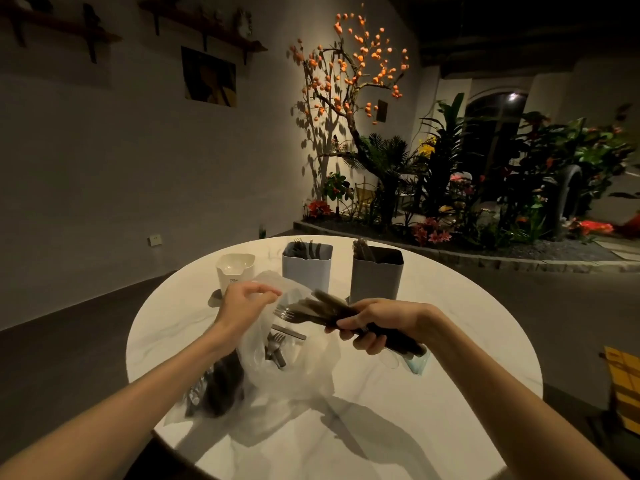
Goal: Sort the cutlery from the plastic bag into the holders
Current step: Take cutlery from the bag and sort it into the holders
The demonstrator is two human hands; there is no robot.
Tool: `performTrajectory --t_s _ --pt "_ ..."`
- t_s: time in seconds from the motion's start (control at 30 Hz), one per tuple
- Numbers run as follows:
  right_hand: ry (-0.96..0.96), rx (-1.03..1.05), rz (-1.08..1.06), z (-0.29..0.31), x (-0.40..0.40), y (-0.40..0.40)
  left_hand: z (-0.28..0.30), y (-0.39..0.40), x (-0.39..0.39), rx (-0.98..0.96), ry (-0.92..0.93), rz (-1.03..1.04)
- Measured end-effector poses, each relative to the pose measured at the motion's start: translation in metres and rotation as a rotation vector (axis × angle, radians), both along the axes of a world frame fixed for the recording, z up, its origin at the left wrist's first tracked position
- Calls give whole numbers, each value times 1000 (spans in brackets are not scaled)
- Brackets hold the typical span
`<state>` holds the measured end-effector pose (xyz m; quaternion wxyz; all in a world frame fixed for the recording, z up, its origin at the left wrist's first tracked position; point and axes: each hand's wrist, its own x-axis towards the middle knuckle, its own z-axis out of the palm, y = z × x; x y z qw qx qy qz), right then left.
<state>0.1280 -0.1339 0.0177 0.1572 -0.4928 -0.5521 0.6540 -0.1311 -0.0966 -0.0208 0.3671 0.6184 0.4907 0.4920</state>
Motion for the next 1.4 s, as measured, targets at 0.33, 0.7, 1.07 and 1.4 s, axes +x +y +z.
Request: performTrajectory --t_s 0.33,0.7,1.07,1.4 --pt "569 6 -164 -13 48 14 1 -7 35 -499 122 -772" --pt "454 59 -241 -69 8 58 -24 52 81 -505 -245 -446" --pt "159 182 -305 -102 -19 77 -81 83 109 -617 -664 -293" --pt "290 -85 -413 -109 -1 83 -70 89 93 -445 -915 -258"
